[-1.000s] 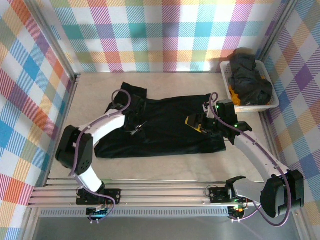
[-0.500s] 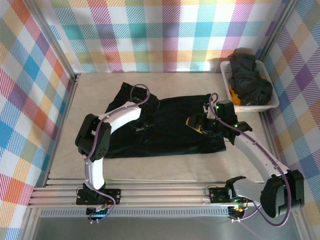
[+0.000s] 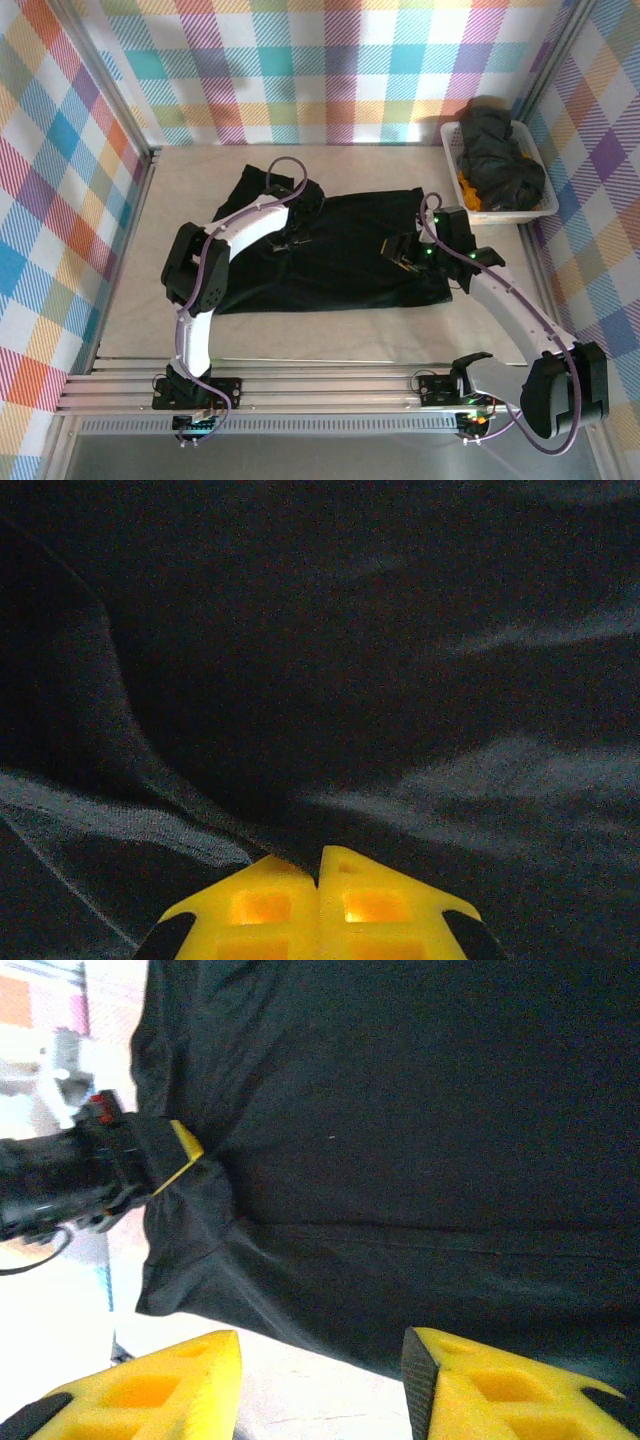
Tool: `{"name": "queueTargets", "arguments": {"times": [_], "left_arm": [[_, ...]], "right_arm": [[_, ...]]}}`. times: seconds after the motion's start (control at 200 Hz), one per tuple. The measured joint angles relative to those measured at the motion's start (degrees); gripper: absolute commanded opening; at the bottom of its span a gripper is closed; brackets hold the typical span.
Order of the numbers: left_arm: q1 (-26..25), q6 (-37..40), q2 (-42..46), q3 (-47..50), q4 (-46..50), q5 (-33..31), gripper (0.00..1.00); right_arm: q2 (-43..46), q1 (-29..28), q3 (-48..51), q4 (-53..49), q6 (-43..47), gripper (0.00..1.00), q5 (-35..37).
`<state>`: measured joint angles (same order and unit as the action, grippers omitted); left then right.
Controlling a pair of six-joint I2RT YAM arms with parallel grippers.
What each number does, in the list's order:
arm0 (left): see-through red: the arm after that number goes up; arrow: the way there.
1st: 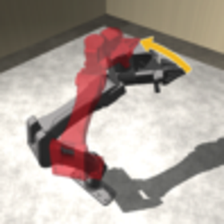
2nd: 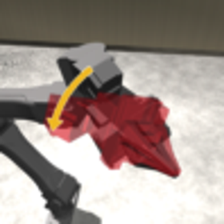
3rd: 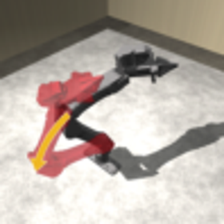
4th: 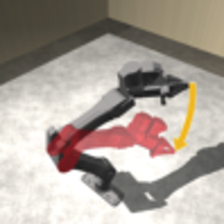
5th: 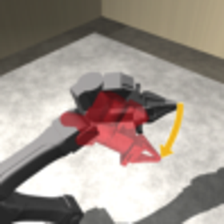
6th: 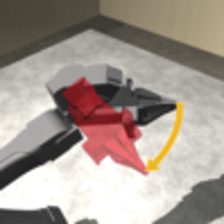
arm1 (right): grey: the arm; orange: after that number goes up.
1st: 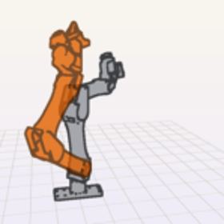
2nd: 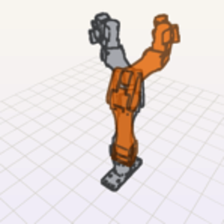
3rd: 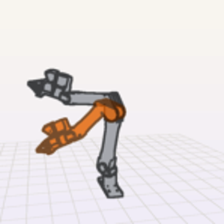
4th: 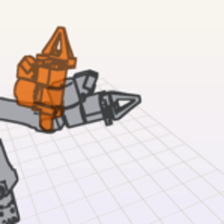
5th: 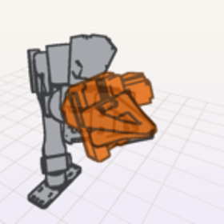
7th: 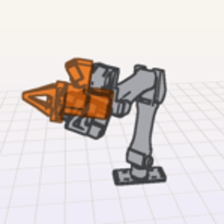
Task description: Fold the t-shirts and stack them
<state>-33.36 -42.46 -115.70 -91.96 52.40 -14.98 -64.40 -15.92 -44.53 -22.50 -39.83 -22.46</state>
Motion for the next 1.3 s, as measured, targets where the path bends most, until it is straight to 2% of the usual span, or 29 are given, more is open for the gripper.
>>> {"name": "queueTargets", "arguments": {"times": [0.15, 0.25, 0.285, 0.31, 0.34, 0.37, 0.44, 0.565, 0.73, 0.83, 1.03, 1.17, 1.3], "left_arm": [[0.0, 0.72, -0.52, -1.51, -0.07, -0.42, 0.0], [0.0, 2.16, -1.62, -1.66, -1.09, 1.22, 0.18], [0.0, 3.15, -1.99, -1.64, -1.7, 1.88, 0.31], [0.0, 3.04, -2.14, -1.55, -2.19, 2.27, 0.44], [0.0, 3.58, -2.14, -1.31, -2.95, 2.43, 0.52], [0.0, 4.02, -1.99, -1.07, -3.54, 2.49, 0.57], [-0.02, 4.68, -0.96, -0.04, -5.09, 2.25, 0.61], [-0.02, 4.35, 5.68, 4.76, -6.34, 1.6, 0.57], [1.09, 0.44, 21.97, 17.33, -8.0, 2.49, 0.44], [4.0, -1.7, 28.76, 25.92, -8.61, 3.98, 0.37], [15.67, -2.99, 33.35, 40.04, -9.29, 7.26, 0.35], [22.45, -2.45, 33.7, 42.42, -9.88, 8.76, 0.34], [25.55, -1.36, 33.57, 42.49, -11.69, 9.64, 0.33]], "right_arm": [[0.24, 0.66, 0.63, -1.92, -0.7, 0.45, 3.06], [0.24, 1.4, 0.63, -4.07, -1.46, 0.43, 6.19], [0.24, 1.97, 0.63, -5.16, -1.7, 0.42, 7.52], [0.24, 2.56, 0.63, -5.92, -1.86, 0.41, 8.33], [0.24, 3.56, 0.74, -6.62, -2.01, 0.39, 9.29], [0.24, 4.76, 0.85, -7.28, -2.25, 0.38, 10.23], [0.26, 8.24, 1.49, -8.9, -3.08, 0.36, 13.27], [-0.59, 13.29, 2.4, -10.45, -4.37, 0.32, 17.62], [-6.91, 14.19, 2.38, -9.4, -6.12, 0.3, 20.57], [-11.91, 15.13, 1.75, -8.85, -6.27, 0.29, 21.2], [-17.77, 16.46, -0.98, -7.17, -6.49, 0.29, 21.86], [-20.37, 16.87, -2.58, -6.01, -6.51, 0.29, 21.59], [-22.03, 17.09, -3.76, -5.53, -6.93, 0.29, 21.27]]}}
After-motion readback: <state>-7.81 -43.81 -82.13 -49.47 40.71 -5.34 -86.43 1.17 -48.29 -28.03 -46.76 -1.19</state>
